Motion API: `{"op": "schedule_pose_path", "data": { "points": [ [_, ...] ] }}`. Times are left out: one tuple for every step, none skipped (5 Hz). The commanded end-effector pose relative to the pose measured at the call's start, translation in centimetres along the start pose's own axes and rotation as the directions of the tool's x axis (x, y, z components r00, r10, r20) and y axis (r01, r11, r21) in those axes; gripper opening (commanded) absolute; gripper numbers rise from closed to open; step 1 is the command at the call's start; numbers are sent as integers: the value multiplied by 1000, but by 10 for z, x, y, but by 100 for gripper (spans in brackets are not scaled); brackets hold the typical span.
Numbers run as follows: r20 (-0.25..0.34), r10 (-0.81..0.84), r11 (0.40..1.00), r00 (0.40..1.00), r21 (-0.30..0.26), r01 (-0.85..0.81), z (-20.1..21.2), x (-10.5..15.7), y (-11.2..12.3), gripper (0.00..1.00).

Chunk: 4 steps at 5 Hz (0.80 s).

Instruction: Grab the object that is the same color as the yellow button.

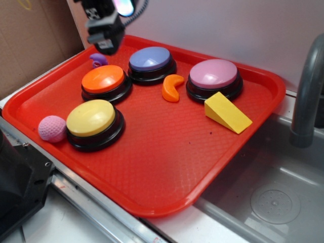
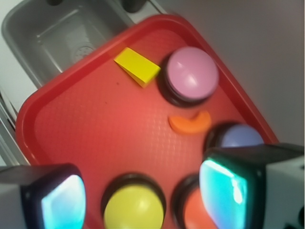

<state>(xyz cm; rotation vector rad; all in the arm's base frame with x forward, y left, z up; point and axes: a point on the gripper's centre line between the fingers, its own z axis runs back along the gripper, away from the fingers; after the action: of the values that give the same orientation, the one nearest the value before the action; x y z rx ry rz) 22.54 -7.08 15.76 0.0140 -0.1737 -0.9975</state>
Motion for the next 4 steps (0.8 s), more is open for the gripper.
{"op": "schedule_pose_path", "data": {
  "points": [
    [89,-263,965,961,27,262,-23,41,15,100],
    [104,-394,919,913,15,395,-46,61,19,100],
    [141,-502,863,853,18,505,-59,69,16,100],
    [146,-554,830,820,12,558,-72,77,10,100]
  ]
}}
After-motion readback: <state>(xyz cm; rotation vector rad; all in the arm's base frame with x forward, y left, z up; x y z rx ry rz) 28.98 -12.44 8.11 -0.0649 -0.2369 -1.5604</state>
